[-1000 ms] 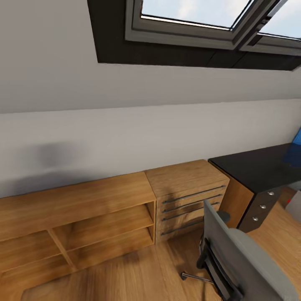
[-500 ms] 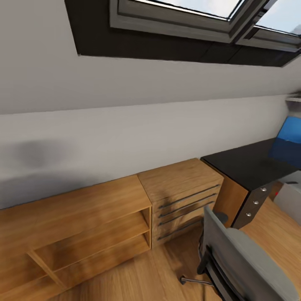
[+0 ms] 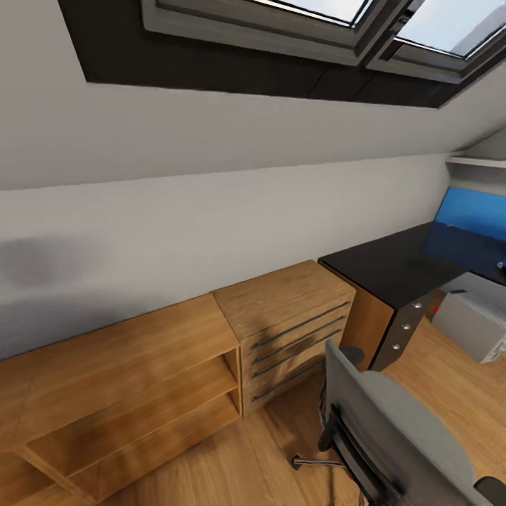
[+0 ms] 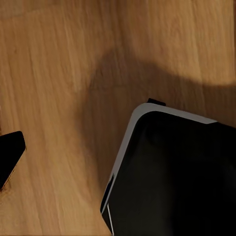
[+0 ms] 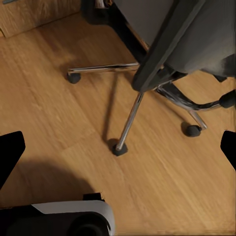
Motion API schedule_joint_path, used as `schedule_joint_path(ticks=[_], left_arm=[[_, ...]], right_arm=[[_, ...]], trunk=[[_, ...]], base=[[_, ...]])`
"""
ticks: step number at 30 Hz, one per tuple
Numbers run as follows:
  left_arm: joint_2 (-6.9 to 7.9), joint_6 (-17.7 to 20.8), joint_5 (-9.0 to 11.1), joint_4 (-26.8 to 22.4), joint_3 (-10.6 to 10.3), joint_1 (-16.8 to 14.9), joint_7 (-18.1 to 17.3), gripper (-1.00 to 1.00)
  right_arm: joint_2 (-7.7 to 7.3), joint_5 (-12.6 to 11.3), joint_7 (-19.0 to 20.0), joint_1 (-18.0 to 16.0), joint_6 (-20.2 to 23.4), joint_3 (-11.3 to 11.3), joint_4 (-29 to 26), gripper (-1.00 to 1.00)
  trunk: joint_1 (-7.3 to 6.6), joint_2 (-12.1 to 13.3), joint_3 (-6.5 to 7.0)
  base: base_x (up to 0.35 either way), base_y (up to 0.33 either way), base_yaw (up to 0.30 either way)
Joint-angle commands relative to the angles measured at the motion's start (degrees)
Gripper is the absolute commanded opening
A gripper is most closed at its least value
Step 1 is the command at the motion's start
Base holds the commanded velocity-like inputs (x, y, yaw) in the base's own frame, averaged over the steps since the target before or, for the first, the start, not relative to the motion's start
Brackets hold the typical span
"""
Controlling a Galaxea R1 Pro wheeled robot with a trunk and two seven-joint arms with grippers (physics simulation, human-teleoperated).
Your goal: In the bedroom, organize the workspace by keeping the computer under the desk, ensuring the monitor is on the desk, placing the keyboard on the desk next to the monitor, placing the mouse on the desk next to the keyboard, moving the folder from the swivel chair onto the desk next to the mouse, stacking the notebook on top of the folder with the pen on top of the notebook, and positioning the swivel chair next to the desk.
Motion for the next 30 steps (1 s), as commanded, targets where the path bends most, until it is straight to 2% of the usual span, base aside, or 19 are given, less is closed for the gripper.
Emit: schedule_joint_path(ticks=[1, 21, 30], left_arm=[[0.00, -0.11, 0.21, -0.01, -0.50, -0.02, 0.36, 1.00], [0.04, -0.11, 0.23, -0.01, -0.50, -0.02, 0.36, 1.00], [0.05, -0.11, 0.23, -0.01, -0.50, -0.02, 0.36, 1.00]], right_arm=[[0.04, -0.18, -0.33, -0.08, -0.17, 0.49, 0.13, 1.00], [-0.05, -0.18, -0.31, -0.08, -0.17, 0.49, 0.13, 1.00], [-0.04, -0.18, -0.31, -0.08, -0.17, 0.49, 0.13, 1.00]], trunk=[[0.03, -0.12, -0.16], [0.03, -0.12, -0.28], [0.03, -0.12, -0.28]], base=[[0.001, 0.211, -0.248], [0.000, 0.308, -0.280], [0.000, 0.065, -0.292]])
